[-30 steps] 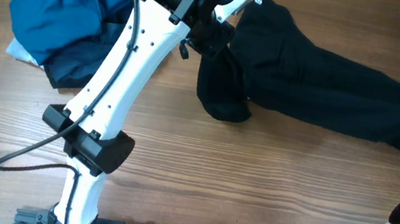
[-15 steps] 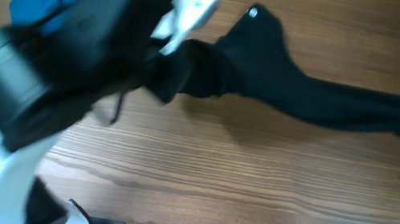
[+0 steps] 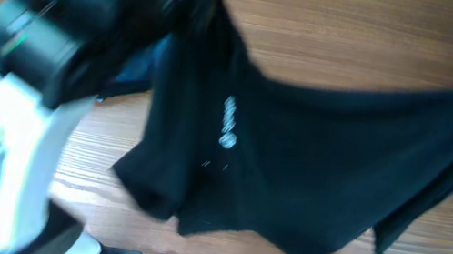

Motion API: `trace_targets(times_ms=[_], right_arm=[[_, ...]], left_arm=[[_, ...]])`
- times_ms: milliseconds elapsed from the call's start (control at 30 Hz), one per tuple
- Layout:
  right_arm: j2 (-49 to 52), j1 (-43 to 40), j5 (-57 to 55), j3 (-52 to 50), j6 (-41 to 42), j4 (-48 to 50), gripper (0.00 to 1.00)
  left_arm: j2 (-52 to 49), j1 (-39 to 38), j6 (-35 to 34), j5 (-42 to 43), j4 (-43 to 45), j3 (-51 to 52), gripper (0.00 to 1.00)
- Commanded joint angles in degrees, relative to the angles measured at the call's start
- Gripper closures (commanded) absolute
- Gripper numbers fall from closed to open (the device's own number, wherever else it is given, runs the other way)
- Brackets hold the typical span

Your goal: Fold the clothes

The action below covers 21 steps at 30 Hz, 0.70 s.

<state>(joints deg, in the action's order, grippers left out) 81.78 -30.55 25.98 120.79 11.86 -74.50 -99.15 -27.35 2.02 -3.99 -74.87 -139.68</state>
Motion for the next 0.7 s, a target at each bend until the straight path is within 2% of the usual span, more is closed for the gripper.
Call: trace_targets(times_ms=[0,100,167,233,333,533,667], right_arm=[[11.69,0.22,10.03,-0.35,8.50,14.01,0.96],[17.94,-0.50,24.52,1.46,16.44,30.14,0.96],[17.97,-1.79,26.80,2.95,18.97,37.35,0.96],[16.76,-3.37,26.69,5.16,17.03,38.71,0.96],[14.60,-4.98,23.50,6.60,11.54,35.15,0.95],[17.86,-2.99,8.11,5.35,-3.45,13.75,0.95],[23.17,2.03,1.11,-3.56,-9.99,6.49,0.95]], left_arm=[[-12.15,6.16,4.48,9.81,10.49,-0.22,0.96],[-16.39,8.31,5.14,11.52,18.95,-8.90,0.96],[-16.00,8.50,8.26,10.78,22.27,-16.37,0.96],[-15.91,8.46,10.67,8.17,21.75,-23.87,0.96],[-15.74,8.52,12.81,8.20,17.73,-27.63,0.96],[-20.94,8.13,12.57,9.38,0.11,-23.54,0.91],[-28.30,8.15,10.75,9.68,-13.55,-17.99,0.92]])
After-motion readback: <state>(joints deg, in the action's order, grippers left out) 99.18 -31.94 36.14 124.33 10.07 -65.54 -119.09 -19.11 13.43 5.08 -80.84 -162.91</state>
